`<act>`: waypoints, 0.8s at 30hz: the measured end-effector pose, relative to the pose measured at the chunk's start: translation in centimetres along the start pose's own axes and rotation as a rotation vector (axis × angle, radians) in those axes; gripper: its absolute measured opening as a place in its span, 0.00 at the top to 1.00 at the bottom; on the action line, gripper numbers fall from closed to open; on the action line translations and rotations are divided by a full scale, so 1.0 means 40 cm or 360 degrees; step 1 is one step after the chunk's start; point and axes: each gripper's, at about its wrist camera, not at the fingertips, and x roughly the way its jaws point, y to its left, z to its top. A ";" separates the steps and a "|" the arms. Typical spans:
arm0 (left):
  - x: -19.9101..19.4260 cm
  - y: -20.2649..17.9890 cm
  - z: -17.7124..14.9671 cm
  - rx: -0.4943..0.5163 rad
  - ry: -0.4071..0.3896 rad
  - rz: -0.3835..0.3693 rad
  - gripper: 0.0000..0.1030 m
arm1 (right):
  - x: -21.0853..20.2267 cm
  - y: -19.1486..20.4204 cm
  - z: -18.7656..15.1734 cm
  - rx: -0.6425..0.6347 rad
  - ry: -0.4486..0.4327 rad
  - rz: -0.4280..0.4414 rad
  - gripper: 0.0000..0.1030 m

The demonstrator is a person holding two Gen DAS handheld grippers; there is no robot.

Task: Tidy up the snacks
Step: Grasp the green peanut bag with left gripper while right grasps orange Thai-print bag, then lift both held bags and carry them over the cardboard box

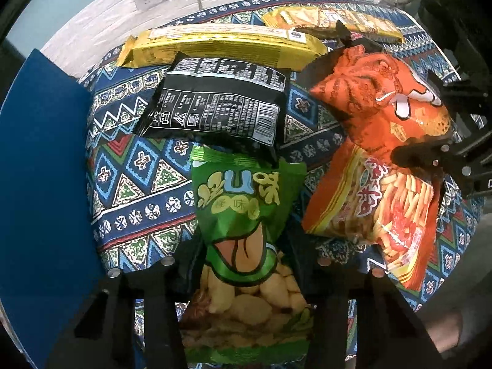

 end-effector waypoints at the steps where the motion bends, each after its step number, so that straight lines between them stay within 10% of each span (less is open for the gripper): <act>1: -0.001 0.002 -0.001 -0.0008 -0.0002 -0.0006 0.55 | -0.004 0.003 -0.004 -0.0007 -0.0007 -0.0011 0.44; 24: -0.235 0.120 -0.013 -0.0141 -0.0249 0.0002 0.60 | -0.212 0.040 -0.050 0.0145 -0.0214 -0.0167 0.50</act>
